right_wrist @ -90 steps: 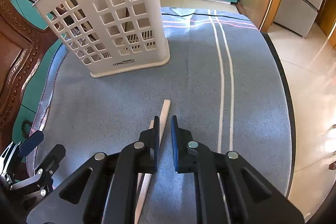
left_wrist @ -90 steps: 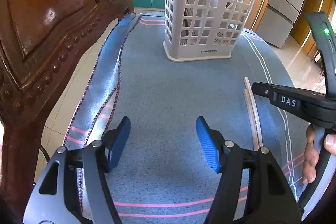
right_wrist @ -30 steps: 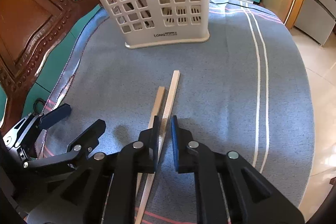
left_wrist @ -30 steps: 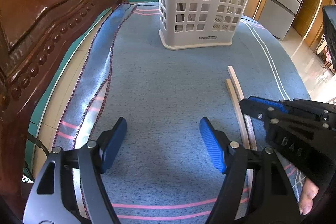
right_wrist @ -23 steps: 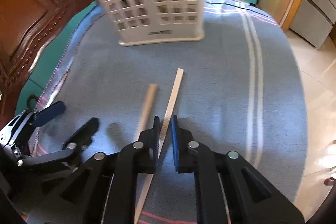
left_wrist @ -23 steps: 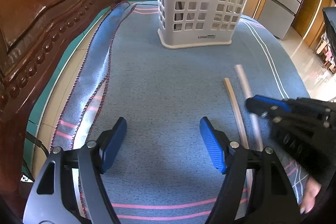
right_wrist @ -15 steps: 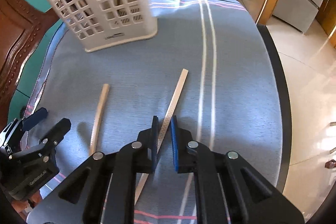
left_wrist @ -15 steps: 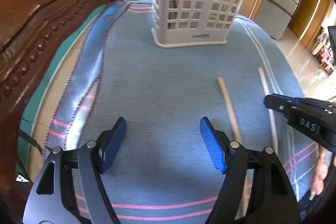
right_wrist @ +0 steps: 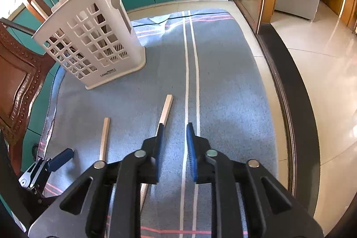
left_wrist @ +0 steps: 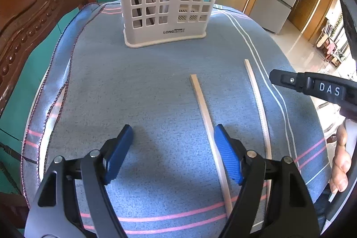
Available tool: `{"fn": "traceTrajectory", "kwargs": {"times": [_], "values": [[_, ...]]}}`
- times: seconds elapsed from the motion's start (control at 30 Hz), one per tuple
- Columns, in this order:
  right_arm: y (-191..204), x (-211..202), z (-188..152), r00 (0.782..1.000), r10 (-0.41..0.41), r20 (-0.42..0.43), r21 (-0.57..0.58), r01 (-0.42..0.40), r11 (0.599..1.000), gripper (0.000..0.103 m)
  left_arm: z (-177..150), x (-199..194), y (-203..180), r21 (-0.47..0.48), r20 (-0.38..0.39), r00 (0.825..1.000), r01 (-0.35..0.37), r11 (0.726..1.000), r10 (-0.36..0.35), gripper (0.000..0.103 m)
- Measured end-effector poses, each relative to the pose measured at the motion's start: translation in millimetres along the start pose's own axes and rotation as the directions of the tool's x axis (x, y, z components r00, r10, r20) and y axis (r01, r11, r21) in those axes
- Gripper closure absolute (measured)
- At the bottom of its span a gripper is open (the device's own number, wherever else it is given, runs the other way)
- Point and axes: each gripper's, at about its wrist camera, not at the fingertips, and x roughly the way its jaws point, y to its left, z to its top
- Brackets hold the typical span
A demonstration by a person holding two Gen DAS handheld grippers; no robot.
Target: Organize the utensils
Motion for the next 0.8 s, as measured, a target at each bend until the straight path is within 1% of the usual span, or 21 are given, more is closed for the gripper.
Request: {"fn": "traceTrajectory", "kwargs": {"times": [0.03,0.07,0.13,0.17,0.2,0.4,0.5,0.57,0.6,0.7,0.77,0.8], "values": [[0,0,-1,1.0,0.0,-0.001,-0.002,0.0,1.0,0.08,0,0,-1,0.004,0.002,1.0,0.0,1.0,0.0,0.03],[1,0,-1,1.0,0.0,-0.002,-0.002,0.0,1.0,0.079,0,0,-1,0.008,0.006,1.0,-0.004,1.0,0.004,0.035],[0,-1,-1,1.0,-0.002,-0.004,-0.001,0.002,1.0,0.079,-1,0,0,0.016,0.0,0.999,-0.036,0.999,0.036,0.043],[0,-1,-2,1.0,-0.004,-0.007,0.0,0.004,1.0,0.078,-1,0,1,0.028,0.005,0.998,-0.058,0.998,0.058,0.044],[0,0,-1,1.0,-0.005,-0.009,0.0,0.005,1.0,0.078,-1,0,5,0.03,0.003,0.997,-0.071,0.997,0.071,0.044],[4,3,-2,1.0,-0.008,-0.013,-0.004,0.008,1.0,0.073,-1,-5,25,-0.018,0.001,0.998,-0.062,0.998,0.062,0.043],[6,4,-2,1.0,-0.008,-0.014,-0.007,0.008,1.0,0.073,-4,-13,33,-0.07,0.007,1.0,-0.001,0.998,0.001,0.042],[6,5,-2,1.0,-0.01,-0.014,-0.003,0.009,1.0,0.073,-5,-17,34,-0.088,0.014,0.999,0.036,0.995,-0.035,0.041],[6,5,-1,1.0,-0.009,-0.014,0.001,0.009,1.0,0.073,-6,-18,33,-0.086,0.016,0.999,0.05,0.995,-0.049,0.039],[4,4,0,1.0,-0.006,-0.013,0.006,0.006,1.0,0.073,-8,-18,24,-0.056,0.01,0.998,0.066,0.996,-0.066,0.037],[5,4,0,1.0,-0.005,-0.014,0.004,0.005,1.0,0.072,-9,-15,19,-0.039,0.0,0.998,0.062,0.997,-0.062,0.036],[5,4,0,1.0,-0.004,-0.016,0.001,0.004,1.0,0.069,-11,-15,15,-0.017,0.003,0.999,0.042,0.999,-0.042,0.036]]}}
